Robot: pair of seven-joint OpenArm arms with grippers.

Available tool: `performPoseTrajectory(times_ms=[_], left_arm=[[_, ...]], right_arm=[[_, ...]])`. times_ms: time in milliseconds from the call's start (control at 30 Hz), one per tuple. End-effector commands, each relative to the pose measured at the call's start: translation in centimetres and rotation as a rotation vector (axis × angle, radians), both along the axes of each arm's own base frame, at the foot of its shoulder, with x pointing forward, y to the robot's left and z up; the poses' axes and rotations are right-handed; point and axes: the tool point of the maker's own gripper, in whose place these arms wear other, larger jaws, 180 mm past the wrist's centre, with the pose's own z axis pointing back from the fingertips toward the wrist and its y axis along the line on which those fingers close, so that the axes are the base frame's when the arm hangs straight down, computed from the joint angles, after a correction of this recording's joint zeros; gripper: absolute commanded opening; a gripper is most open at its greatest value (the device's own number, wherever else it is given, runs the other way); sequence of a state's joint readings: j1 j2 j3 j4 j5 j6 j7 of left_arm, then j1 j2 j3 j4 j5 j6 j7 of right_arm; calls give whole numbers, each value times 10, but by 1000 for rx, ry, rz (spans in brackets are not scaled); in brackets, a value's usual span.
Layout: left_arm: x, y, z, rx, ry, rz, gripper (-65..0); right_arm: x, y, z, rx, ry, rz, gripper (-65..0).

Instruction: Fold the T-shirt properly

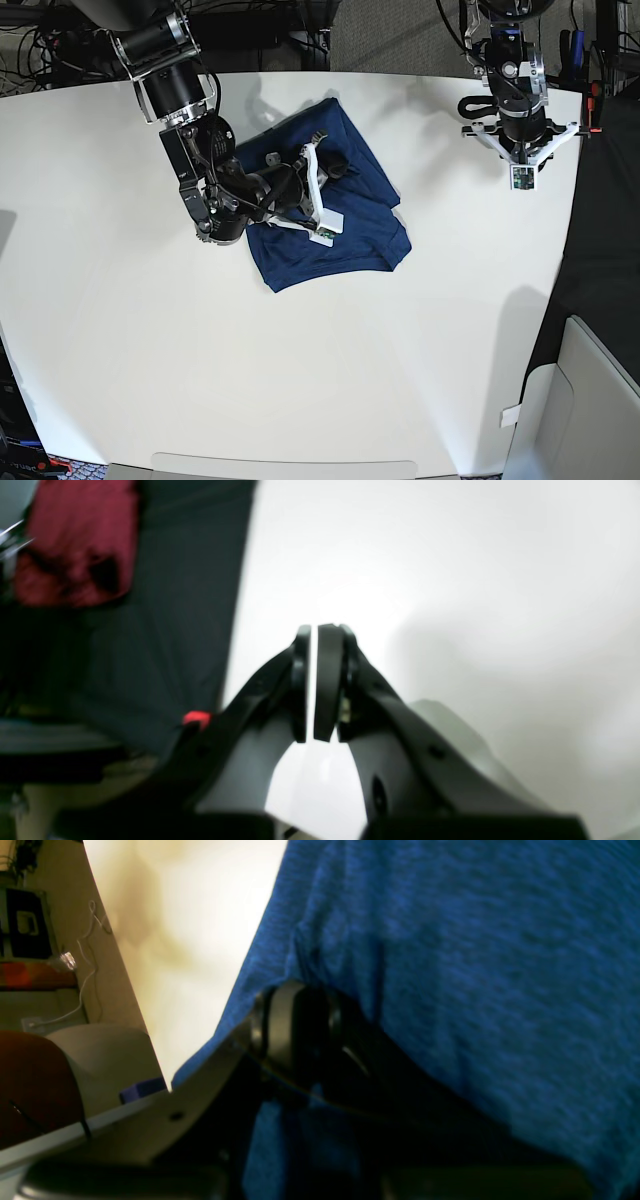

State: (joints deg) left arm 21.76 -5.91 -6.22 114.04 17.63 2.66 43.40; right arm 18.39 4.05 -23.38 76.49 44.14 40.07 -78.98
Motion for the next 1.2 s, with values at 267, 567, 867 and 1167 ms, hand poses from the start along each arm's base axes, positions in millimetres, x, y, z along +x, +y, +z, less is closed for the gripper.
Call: performPoseTrajectory(times_ms=[267,567,867,1167], left_arm=[[5,2,13,26,-44,-6,-650],[6,1,12,24,-44,-10,-650],[6,-10,8,-14,-49,2,-650],[8,-16,6,-21,-46,-15,-650]], right_arm=[[14,-1,28,6,-115,30,-582],[48,-30,50,-16,-200,-21,-581],[38,12,60,47,-200,48,-581],[6,61,42,48,-116,171,-581]])
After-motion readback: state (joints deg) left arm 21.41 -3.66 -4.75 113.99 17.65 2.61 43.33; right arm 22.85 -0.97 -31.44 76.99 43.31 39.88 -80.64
